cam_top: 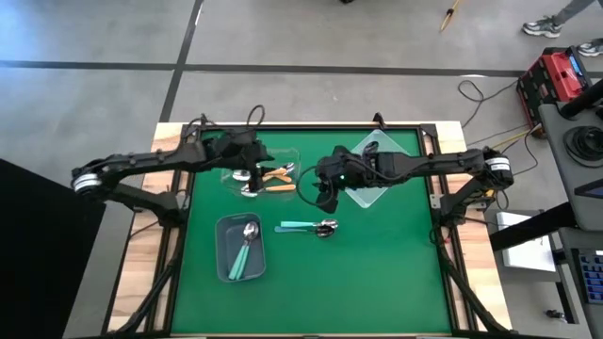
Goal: Sort silverware by color (type)
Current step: Put the light blue spoon into the gray bin
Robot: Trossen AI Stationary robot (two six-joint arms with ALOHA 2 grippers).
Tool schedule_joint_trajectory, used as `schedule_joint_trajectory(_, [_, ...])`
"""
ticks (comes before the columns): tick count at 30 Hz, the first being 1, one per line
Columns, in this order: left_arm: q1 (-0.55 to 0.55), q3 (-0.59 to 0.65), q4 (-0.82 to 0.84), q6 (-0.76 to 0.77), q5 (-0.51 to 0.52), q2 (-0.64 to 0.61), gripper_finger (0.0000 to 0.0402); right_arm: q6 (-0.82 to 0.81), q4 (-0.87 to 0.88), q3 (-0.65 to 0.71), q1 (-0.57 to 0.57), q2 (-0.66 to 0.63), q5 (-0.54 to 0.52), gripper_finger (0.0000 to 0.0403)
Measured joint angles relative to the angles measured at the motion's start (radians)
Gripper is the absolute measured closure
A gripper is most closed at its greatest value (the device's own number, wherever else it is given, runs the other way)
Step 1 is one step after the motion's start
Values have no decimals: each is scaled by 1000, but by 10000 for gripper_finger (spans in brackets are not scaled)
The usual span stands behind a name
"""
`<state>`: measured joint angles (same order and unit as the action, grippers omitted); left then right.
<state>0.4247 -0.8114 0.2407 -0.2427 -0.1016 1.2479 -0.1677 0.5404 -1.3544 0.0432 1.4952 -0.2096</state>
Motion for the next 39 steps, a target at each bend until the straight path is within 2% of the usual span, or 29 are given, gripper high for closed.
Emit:
schedule_joint_trajectory(4, [-80,70,-86,87,3,-94,263,-39,0,0,-42,0,0,273])
schedule_joint_trajectory(10, [-216,162,-186,183,107,-203,263,-106,-5,0,-89,1,-1,273])
schedule_joint_trajectory(14, [-292,201,-241,231,125,-243,263,-113,-9,0,-120,20,-1,273])
schedule_joint_trajectory(21, [-399,219,-260,303,171,-249,263,-124,-48,0,-168,81,-1,273])
schedule_joint_trajectory(34, [-536,220,-272,392,179,-234,263,-200,-56,0,-223,177,-1,273])
schedule_joint_trajectory(39, [-589,220,-274,410,254,-228,263,-202,-61,0,-233,204,-1,273])
